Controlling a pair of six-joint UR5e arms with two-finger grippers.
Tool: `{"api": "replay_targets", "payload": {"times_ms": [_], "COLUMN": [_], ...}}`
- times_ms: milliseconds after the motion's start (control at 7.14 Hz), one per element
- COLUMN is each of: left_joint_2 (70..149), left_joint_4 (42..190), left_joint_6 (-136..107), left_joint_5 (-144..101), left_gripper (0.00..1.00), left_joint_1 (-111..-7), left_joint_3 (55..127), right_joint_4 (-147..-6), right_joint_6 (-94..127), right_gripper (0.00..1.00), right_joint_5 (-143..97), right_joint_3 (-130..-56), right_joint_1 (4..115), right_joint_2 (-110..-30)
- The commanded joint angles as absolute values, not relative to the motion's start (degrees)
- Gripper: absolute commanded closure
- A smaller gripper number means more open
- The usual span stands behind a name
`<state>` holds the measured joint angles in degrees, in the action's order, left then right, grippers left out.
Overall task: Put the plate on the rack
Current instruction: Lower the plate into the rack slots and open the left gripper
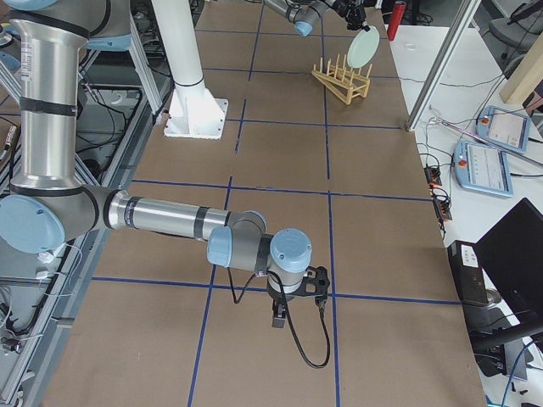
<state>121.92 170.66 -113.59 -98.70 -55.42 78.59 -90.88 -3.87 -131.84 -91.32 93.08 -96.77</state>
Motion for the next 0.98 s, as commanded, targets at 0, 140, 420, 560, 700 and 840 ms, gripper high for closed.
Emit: {"api": "replay_targets", "payload": {"times_ms": [0, 140, 420, 560, 700, 840], "left_joint_2": [121.9, 121.9, 121.9, 121.9, 121.8, 122.0], "left_joint_4": [170.7, 170.7, 170.7, 170.7, 170.7, 170.8], "left_joint_6": [-113.5, -113.4, -111.5, -111.0, -110.9, -109.5], "left_joint_5": [-98.6, -98.6, -98.6, -98.6, -98.6, -98.6], "left_gripper": [1.00, 1.00, 1.00, 1.00, 1.00, 1.00], "left_joint_1": [-54.4, -54.1, -52.5, -52.3, -52.3, -52.3], "left_joint_3": [77.4, 76.2, 75.5, 75.0, 74.5, 73.7], "right_joint_4": [-90.9, -90.9, -90.9, -90.9, -90.9, -90.9], "right_joint_6": [-3.9, -3.9, -3.9, -3.9, -3.9, -3.9], "right_gripper": [0.00, 0.00, 0.00, 0.00, 0.00, 0.00], "right_joint_5": [-131.8, -131.8, -131.8, -131.8, -131.8, -131.8], "right_joint_3": [-91.4, -91.3, -91.3, -91.4, -91.3, -91.4], "right_joint_1": [93.1, 93.1, 93.1, 93.1, 93.1, 93.1], "right_joint_2": [-96.8, -96.8, -96.8, -96.8, -96.8, -96.8]}}
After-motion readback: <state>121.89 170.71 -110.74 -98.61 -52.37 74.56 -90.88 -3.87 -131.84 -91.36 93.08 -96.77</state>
